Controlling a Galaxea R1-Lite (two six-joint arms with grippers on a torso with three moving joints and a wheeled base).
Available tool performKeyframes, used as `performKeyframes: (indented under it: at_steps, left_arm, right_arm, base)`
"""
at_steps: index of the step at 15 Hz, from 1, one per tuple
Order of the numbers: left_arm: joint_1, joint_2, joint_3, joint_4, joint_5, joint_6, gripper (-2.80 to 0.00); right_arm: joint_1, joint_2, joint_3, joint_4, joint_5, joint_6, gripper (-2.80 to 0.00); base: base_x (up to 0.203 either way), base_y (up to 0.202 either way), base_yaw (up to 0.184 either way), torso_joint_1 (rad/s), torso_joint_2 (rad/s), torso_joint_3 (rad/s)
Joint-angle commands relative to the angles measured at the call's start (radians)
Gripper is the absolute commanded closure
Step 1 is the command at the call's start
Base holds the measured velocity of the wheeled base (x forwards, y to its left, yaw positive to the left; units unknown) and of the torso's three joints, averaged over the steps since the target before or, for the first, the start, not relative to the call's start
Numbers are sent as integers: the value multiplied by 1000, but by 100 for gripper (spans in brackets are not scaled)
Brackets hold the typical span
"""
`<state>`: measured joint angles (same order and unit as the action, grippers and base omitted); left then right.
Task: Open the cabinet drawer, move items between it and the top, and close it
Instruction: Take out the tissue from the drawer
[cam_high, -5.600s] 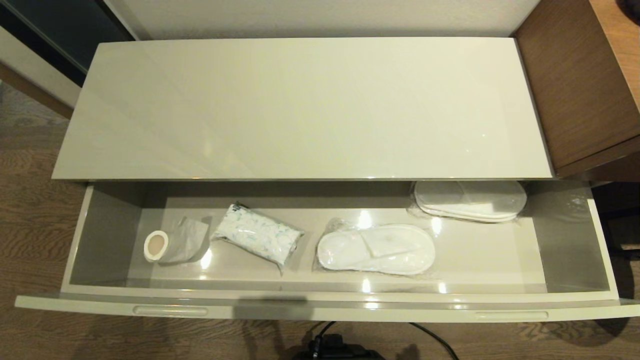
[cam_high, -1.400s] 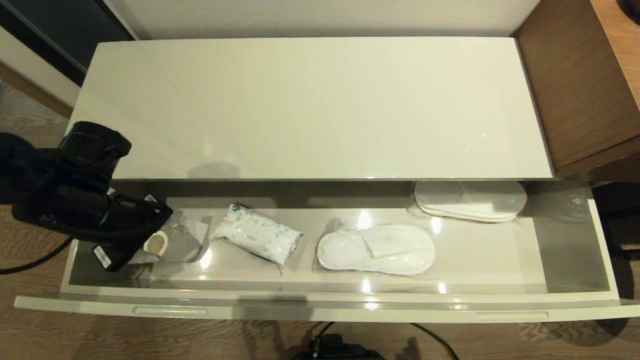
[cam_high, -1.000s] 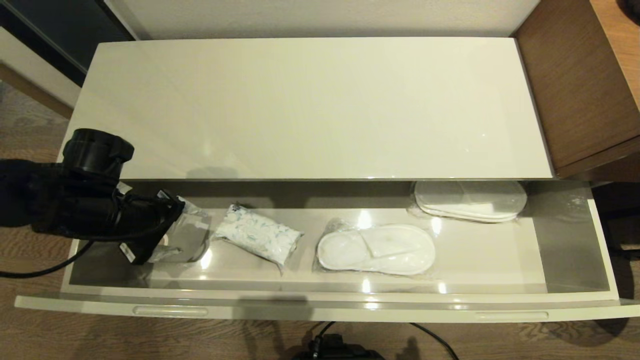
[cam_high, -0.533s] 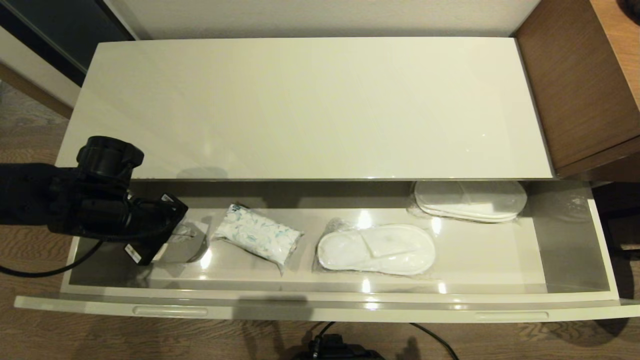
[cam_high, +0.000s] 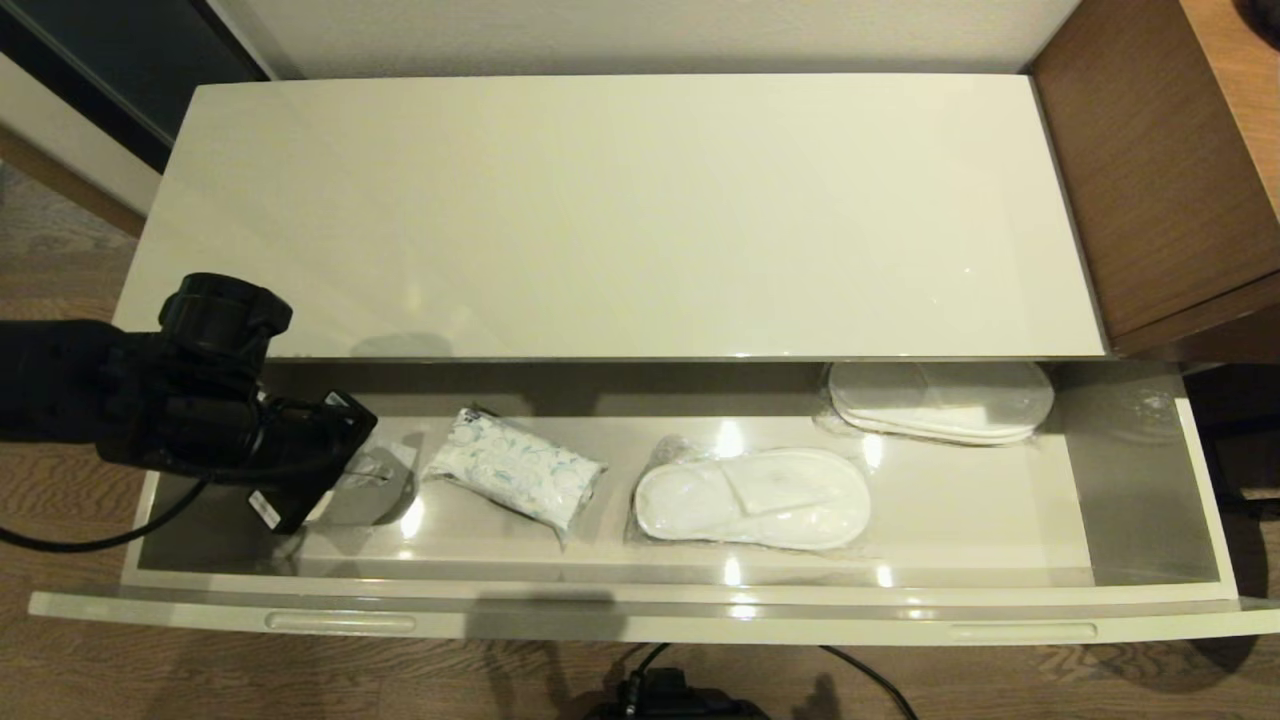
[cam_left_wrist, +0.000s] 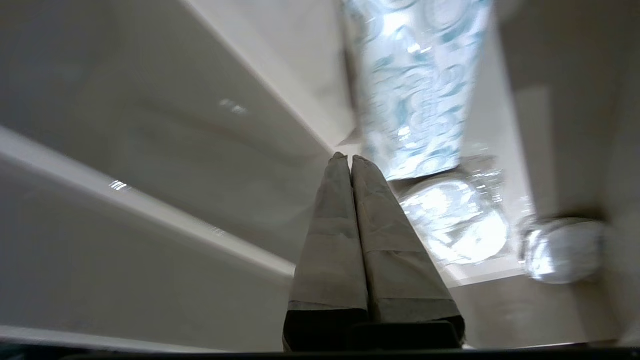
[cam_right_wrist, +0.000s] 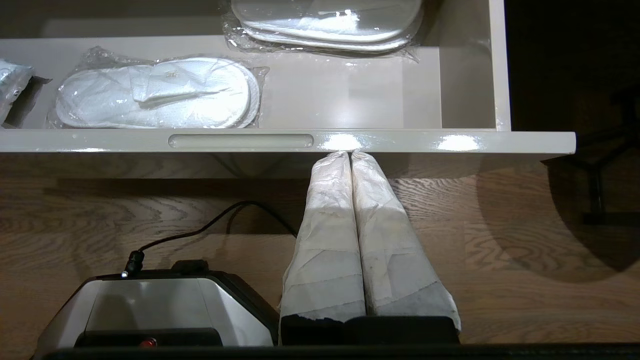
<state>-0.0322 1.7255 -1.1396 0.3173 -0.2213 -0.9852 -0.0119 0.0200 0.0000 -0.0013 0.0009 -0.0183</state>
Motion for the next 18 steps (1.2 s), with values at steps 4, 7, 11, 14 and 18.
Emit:
performKeyframes:
  at_steps: [4,7,11,14,18]
  left_arm:
    - [17,6,-5,16,-3,7,-280]
    - [35,65,-34,13,-3,4,-280]
    - [41,159,-71,7,-12,-77,-280]
    - [40,163,-77,3,-31,-91,-280]
    - [26,160,-83,-26,-69,-90,-280]
  right_arm:
    - [0,1,2,0,1,-2,0]
    - [0,1,2,0,1,-2,0]
    - [0,1,2,0,1,0,0]
    - [0,1,2,0,1,-2,0]
    - [0,1,2,0,1,-2,0]
  base:
    - [0,0,0,0,0,0]
    - [0,0,0,0,0,0]
    - [0,0,0,0,0,0]
    - [0,0,0,0,0,0]
    - [0,0,0,0,0,0]
